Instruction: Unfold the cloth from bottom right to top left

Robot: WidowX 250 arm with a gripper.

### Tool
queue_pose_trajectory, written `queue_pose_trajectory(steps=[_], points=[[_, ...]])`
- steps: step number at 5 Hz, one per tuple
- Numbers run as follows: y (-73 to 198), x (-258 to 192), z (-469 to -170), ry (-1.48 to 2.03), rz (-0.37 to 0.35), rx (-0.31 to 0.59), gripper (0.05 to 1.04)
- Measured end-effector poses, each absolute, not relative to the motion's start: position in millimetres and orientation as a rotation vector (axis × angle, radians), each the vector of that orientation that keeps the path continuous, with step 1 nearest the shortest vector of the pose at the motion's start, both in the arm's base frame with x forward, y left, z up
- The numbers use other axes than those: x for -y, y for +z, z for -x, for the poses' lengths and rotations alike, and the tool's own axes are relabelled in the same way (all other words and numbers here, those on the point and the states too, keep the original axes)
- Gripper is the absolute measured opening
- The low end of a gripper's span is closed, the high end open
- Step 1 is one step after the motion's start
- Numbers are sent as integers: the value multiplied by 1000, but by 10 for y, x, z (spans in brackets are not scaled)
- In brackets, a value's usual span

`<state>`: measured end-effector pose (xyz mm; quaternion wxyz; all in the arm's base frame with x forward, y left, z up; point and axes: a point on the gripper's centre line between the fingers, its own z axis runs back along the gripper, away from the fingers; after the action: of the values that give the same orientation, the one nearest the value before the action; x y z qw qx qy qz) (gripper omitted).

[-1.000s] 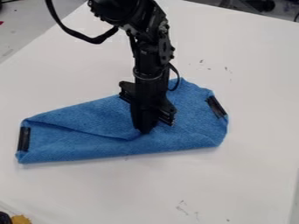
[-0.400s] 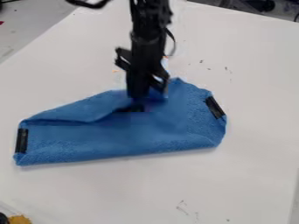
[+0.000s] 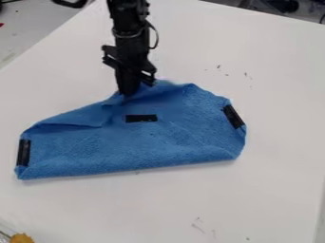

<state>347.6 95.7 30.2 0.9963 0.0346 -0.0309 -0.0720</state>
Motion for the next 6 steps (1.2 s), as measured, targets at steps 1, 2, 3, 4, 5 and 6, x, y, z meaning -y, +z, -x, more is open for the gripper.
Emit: queue_pose_trajectory(steps=[1,2,3,4,5,6], points=[[248,-1152,-3568,-156,-78,74,57],[243,-1259,-3736,-221,-100,77,55],[217,-1359,-3891,-282,-111,73,55],[195,-1491,-4015,-307,-114,101,73],[162,-1542,-4094,-336,-114,124,215],[137,-1652,-4209,-364,-137,135,463]])
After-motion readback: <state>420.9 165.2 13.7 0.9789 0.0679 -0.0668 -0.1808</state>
